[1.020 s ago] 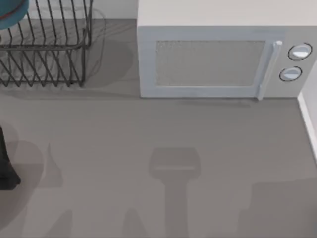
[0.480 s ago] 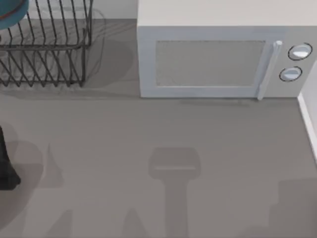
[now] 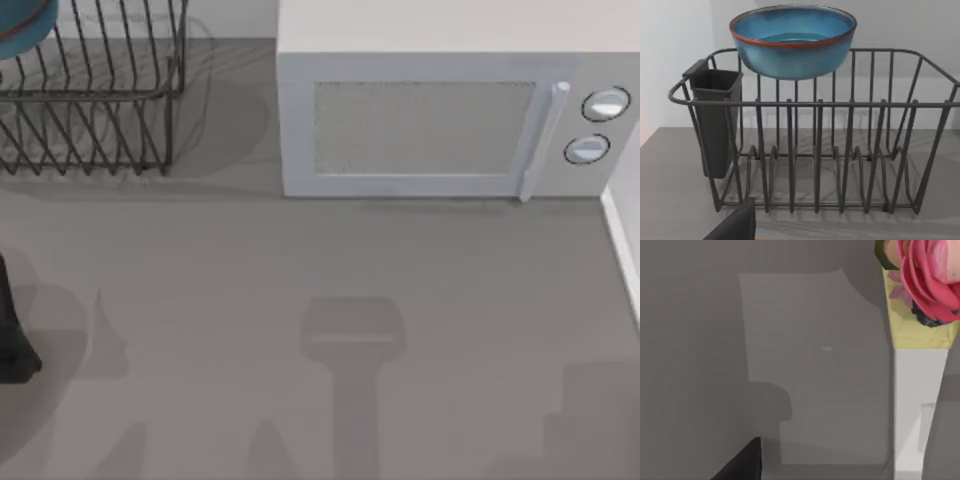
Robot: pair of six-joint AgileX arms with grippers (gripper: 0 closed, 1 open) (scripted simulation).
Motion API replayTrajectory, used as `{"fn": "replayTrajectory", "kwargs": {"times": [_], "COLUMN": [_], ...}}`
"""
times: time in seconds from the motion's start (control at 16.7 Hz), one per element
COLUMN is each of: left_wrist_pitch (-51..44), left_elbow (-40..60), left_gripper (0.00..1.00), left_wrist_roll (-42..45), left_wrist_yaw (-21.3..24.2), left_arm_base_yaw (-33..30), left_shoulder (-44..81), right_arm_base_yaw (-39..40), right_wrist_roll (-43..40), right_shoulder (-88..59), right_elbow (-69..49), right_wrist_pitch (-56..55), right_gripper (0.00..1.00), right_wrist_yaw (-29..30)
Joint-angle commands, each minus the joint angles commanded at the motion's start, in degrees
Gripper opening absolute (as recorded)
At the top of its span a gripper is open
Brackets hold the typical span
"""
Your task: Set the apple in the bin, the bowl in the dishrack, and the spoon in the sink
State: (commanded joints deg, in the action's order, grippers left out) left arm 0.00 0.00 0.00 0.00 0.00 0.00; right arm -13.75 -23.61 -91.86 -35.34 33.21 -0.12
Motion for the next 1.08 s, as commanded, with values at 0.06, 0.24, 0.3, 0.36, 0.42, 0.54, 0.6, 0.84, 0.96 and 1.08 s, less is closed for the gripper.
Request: {"fn": "replayTrajectory", "kwargs": {"times": [0.06, 0.24, 0.3, 0.36, 0.42, 0.54, 0.6, 0.84, 0.96, 1.08], "left_wrist_pitch": [0.0, 0.0, 0.0, 0.0, 0.0, 0.0, 0.0, 0.0, 0.0, 0.0], "left_elbow": [0.0, 0.0, 0.0, 0.0, 0.0, 0.0, 0.0, 0.0, 0.0, 0.0], "left_gripper": [1.0, 1.0, 1.0, 1.0, 1.0, 1.0, 1.0, 1.0, 1.0, 1.0], "left_wrist_roll": [0.0, 0.0, 0.0, 0.0, 0.0, 0.0, 0.0, 0.0, 0.0, 0.0], "left_wrist_yaw": [0.0, 0.0, 0.0, 0.0, 0.0, 0.0, 0.0, 0.0, 0.0, 0.0], "left_arm_base_yaw": [0.0, 0.0, 0.0, 0.0, 0.0, 0.0, 0.0, 0.0, 0.0, 0.0], "left_shoulder": [0.0, 0.0, 0.0, 0.0, 0.0, 0.0, 0.0, 0.0, 0.0, 0.0], "right_arm_base_yaw": [0.0, 0.0, 0.0, 0.0, 0.0, 0.0, 0.0, 0.0, 0.0, -0.21], "right_wrist_roll": [0.0, 0.0, 0.0, 0.0, 0.0, 0.0, 0.0, 0.0, 0.0, -0.17], "right_shoulder": [0.0, 0.0, 0.0, 0.0, 0.0, 0.0, 0.0, 0.0, 0.0, 4.15], "right_elbow": [0.0, 0.0, 0.0, 0.0, 0.0, 0.0, 0.0, 0.0, 0.0, -2.37], "right_wrist_pitch": [0.0, 0.0, 0.0, 0.0, 0.0, 0.0, 0.0, 0.0, 0.0, 4.84], "right_gripper": [0.55, 0.32, 0.25, 0.17, 0.1, 0.0, 0.0, 0.0, 0.0, 0.0], "right_wrist_yaw": [0.0, 0.0, 0.0, 0.0, 0.0, 0.0, 0.0, 0.0, 0.0, -0.73]}}
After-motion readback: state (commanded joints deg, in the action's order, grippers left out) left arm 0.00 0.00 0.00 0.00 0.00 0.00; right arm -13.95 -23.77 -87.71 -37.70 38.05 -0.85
